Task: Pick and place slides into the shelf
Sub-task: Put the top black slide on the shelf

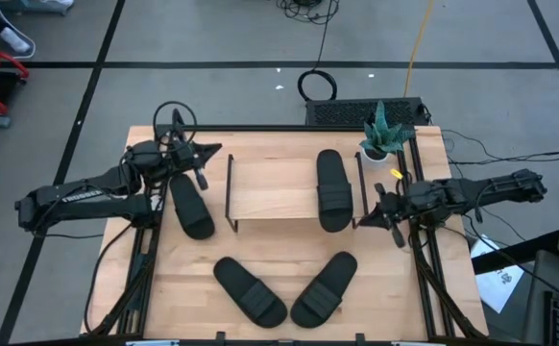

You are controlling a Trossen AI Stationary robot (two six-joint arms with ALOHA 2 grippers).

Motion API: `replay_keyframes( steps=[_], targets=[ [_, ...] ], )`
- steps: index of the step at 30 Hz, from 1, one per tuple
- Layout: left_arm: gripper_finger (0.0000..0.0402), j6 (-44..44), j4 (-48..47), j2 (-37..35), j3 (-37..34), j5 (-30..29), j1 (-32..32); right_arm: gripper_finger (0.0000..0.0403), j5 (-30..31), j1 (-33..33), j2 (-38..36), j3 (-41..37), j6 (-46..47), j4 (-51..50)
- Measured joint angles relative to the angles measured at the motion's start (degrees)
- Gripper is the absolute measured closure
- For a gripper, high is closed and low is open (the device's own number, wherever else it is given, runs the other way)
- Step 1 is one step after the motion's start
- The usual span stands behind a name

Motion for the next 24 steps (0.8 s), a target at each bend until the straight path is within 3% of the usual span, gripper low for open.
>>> replay_keyframes(
  steps=[6, 12, 24],
  targets=[
    [0.0401, 1.81, -0.78, -0.73, 0.00, 9.04, -0.01, 0.0403, -3.46, -0.09, -0.13, 0.49, -4.16, 8.40],
    [0.0401, 0.47, -2.19, -2.89, 0.00, 11.95, 1.04, 0.0403, -3.37, -0.99, 0.78, 2.21, -8.55, 10.38],
    [0.0401, -6.76, -11.90, -9.55, 0.00, 7.48, 1.28, 0.0403, -3.25, -5.80, 4.36, 2.27, -11.63, 17.40]
  ],
)
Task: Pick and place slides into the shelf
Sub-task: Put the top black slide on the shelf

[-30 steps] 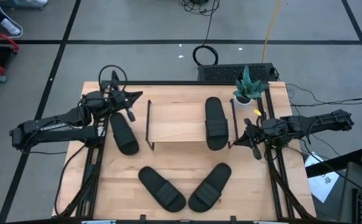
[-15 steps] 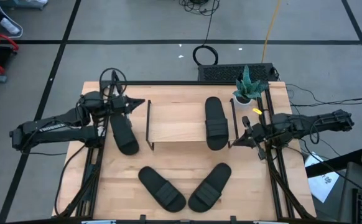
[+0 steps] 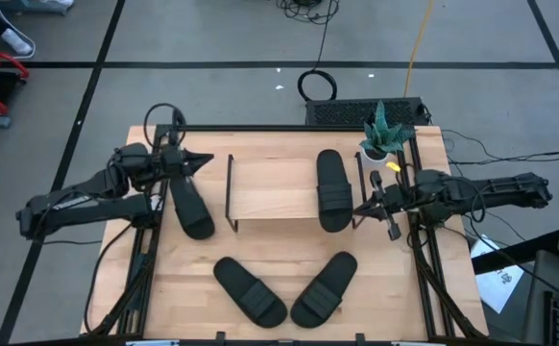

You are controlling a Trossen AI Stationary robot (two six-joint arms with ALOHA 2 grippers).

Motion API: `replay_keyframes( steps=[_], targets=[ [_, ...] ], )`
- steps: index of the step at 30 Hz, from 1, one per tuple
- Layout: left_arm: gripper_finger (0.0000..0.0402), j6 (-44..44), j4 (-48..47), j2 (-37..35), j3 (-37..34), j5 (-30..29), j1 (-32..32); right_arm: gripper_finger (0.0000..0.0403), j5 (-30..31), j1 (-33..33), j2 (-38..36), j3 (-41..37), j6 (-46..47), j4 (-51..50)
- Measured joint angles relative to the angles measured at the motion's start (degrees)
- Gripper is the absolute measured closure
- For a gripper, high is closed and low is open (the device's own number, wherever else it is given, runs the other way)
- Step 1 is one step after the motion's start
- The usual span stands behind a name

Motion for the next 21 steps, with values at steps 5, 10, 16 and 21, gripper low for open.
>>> replay_keyframes(
  steps=[5, 10, 16, 21],
  targets=[
    [0.0399, -3.45, -0.74, -1.39, 0.00, -1.11, -0.01, 0.0403, 0.07, -0.15, 0.21, 0.00, -1.69, 1.53],
    [0.0393, -4.98, -0.70, -1.32, 0.02, -1.14, -0.01, 0.0403, 0.14, -0.13, 0.21, 0.00, -2.71, 2.55],
    [0.0385, -5.10, -0.69, -1.27, 0.02, -1.14, -0.01, 0.0403, 0.21, -0.12, 0.23, 0.00, -2.65, 4.20],
    [0.0391, -5.10, -0.65, -1.27, 0.02, -1.14, -0.01, 0.0403, 1.44, -0.10, 0.42, 0.00, -1.73, 4.07]
  ],
)
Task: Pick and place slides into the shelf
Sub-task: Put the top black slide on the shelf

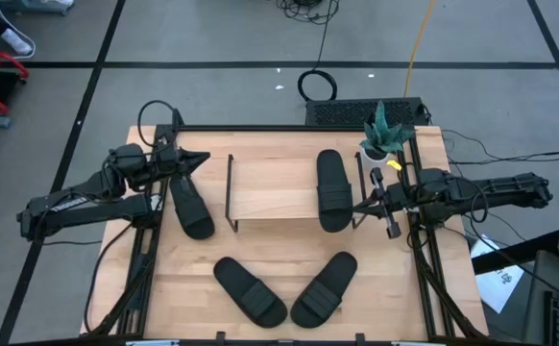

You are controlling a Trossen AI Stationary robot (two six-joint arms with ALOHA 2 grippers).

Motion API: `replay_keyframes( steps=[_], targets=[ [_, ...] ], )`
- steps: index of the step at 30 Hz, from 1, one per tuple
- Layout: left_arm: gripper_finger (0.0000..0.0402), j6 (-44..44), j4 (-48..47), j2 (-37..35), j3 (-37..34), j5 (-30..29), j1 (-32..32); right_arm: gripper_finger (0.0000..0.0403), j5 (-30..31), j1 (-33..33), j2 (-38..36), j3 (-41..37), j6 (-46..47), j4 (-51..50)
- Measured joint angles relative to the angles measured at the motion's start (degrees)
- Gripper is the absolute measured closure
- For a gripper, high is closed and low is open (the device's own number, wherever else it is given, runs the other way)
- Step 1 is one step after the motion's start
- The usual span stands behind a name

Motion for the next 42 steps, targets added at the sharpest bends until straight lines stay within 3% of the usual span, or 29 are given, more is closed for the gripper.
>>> replay_keyframes(
  steps=[5, 16, 26, 39, 42],
  targets=[
    [0.0400, 0.00, 0.02, 0.00, -0.02, -0.02, 0.00, 0.0403, 1.93, 0.00, 0.17, 0.00, 0.08, -0.01],
    [0.0376, 0.02, 0.07, 0.00, -0.01, -0.02, 0.01, 0.0403, 1.87, 0.00, 1.13, 0.00, -3.07, -0.03],
    [0.0398, -0.22, 0.07, 0.00, -0.01, -0.02, 0.00, 0.0403, 1.92, -0.02, 1.78, 0.00, -6.41, -0.05],
    [0.0380, -13.44, 3.85, 0.00, -0.02, 1.97, -0.09, 0.0403, 1.96, -0.02, 1.84, 0.02, -7.79, -0.49],
    [0.0388, -12.00, 3.51, 0.00, 0.03, 1.93, -0.09, 0.0403, 2.00, -0.01, 1.87, 0.02, -8.61, -0.47]
  ],
)
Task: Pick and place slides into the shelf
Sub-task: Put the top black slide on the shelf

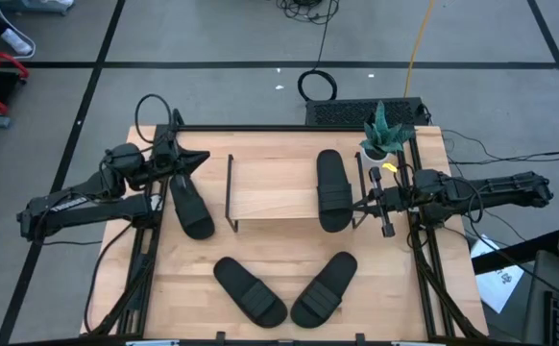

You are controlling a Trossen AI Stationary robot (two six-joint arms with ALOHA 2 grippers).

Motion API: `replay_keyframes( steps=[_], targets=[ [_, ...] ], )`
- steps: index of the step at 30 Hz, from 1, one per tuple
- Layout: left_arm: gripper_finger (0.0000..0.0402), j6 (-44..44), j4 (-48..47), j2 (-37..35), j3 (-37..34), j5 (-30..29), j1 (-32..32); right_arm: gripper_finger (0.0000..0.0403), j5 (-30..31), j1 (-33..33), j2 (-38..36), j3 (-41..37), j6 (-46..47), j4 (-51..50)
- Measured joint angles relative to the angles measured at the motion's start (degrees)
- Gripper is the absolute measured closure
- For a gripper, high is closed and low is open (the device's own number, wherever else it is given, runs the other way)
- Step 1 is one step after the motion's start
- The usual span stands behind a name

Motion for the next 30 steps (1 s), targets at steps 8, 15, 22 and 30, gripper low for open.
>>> replay_keyframes(
  steps=[8, 15, 22, 30],
  targets=[
    [0.0378, -2.83, -32.13, 6.35, 10.88, -12.89, 1.31, 0.0403, -0.04, 0.01, 1.25, 0.00, -0.73, 0.70],
    [0.0270, -3.93, -46.08, 14.82, 15.25, -7.22, 3.39, 0.0403, -0.13, 0.01, 2.99, 0.00, -1.83, 2.48],
    [0.0149, -6.05, -59.65, 21.27, 15.14, -4.65, 5.86, 0.0403, -0.40, 0.01, 3.82, 0.00, -1.63, 3.13],
    [0.0104, -6.89, -64.55, 22.24, 13.64, 2.14, 6.12, 0.0403, -0.42, 0.01, 3.80, 0.00, -0.76, 3.87]
  ],
)
